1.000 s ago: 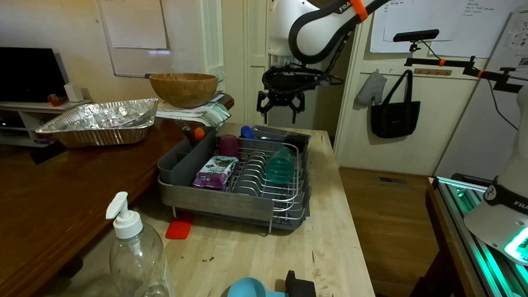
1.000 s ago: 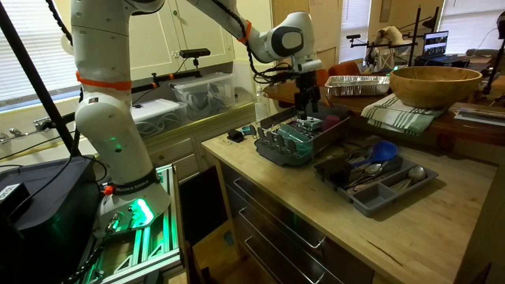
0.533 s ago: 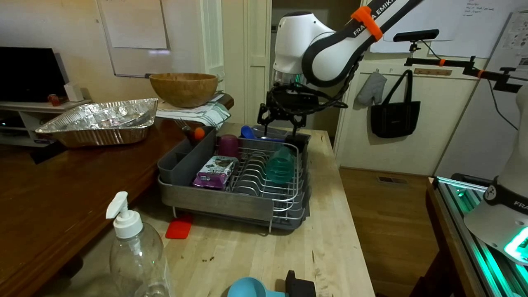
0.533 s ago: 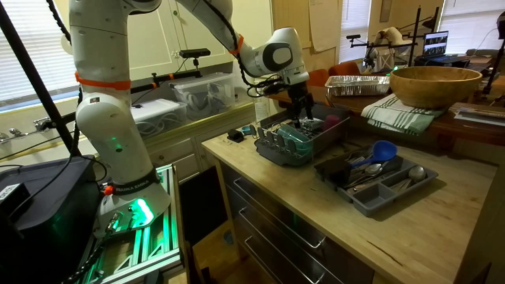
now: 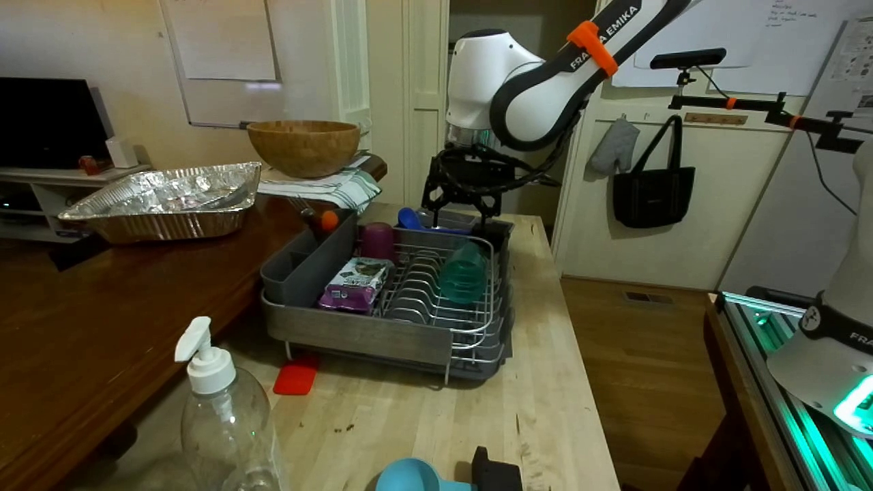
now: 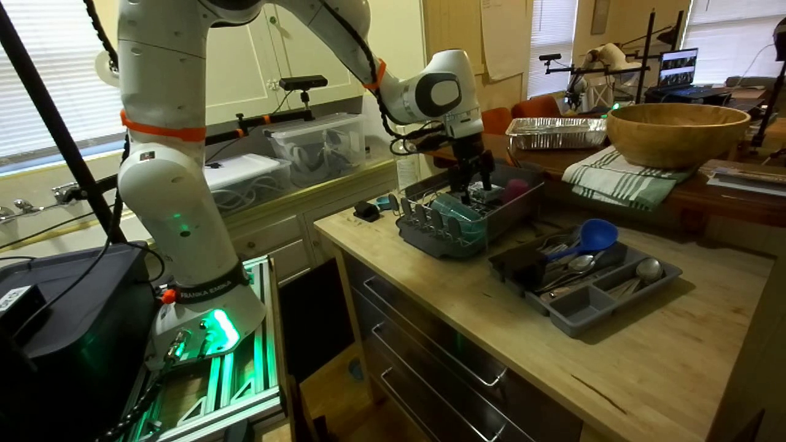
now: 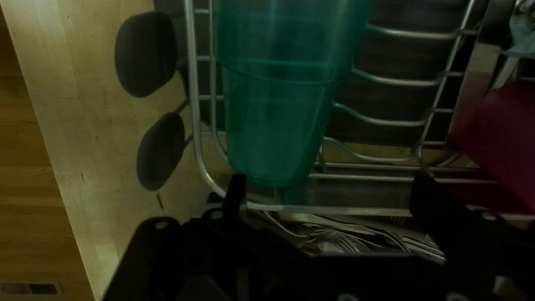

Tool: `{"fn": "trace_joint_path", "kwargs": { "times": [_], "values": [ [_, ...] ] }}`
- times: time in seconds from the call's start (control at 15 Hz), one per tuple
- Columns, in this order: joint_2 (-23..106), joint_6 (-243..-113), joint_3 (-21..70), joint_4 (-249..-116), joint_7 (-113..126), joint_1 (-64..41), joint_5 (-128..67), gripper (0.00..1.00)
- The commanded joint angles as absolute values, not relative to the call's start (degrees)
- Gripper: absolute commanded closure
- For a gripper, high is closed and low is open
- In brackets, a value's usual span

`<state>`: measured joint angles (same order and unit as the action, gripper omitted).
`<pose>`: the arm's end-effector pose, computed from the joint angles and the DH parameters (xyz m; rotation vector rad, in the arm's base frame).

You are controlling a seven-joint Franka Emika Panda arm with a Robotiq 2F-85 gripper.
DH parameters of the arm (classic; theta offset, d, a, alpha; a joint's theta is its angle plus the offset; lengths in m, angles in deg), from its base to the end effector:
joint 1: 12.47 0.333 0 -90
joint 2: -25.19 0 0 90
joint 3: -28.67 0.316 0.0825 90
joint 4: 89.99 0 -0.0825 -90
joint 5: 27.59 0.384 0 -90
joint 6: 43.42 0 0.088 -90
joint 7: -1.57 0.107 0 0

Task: Move the green cup to the right and put it upside down

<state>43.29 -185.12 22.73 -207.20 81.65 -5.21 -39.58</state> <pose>0.6045 0.0164 0.2971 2.5246 -1.7465 0.3003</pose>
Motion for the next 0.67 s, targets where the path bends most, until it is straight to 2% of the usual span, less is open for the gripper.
{"fn": "trace_joint_path", "kwargs": {
  "times": [0.0, 0.6],
  "values": [
    [47.05, -183.92, 22.48, -204.22, 83.51, -5.47, -37.95, 0.0],
    [53.23, -182.1, 21.99, -200.34, 82.75, -5.44, -35.9, 0.0]
  ]
}}
